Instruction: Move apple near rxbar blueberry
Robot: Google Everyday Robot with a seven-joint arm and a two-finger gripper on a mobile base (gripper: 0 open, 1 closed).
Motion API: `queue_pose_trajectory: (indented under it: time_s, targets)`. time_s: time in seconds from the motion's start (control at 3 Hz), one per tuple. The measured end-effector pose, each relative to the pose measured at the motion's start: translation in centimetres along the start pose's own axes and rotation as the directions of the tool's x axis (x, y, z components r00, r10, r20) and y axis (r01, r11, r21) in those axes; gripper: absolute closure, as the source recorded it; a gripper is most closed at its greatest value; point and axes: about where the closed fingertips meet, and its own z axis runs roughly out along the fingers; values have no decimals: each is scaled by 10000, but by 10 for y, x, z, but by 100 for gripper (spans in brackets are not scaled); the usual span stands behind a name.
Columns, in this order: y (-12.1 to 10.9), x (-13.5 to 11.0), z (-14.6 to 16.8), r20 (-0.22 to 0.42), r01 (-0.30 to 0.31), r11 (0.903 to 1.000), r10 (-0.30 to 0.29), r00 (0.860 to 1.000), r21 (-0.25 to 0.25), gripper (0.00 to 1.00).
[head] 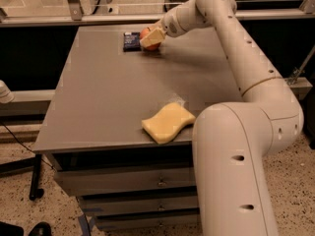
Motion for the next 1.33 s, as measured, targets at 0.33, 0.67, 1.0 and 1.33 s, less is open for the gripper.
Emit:
queue_pose_trajectory:
  time_s: [0.33, 0.67, 1.0, 1.33]
  targets:
    - [0, -1, 1, 62, -70, 10000, 70, 10000, -70, 12]
    - [-1, -2, -1, 102, -123, 9999, 124, 9999, -73, 0]
    - [-1, -2, -1, 105, -129, 9999, 130, 9999, -71, 0]
    - [-12, 1, -31, 364, -445, 9985, 433, 9984, 326, 0]
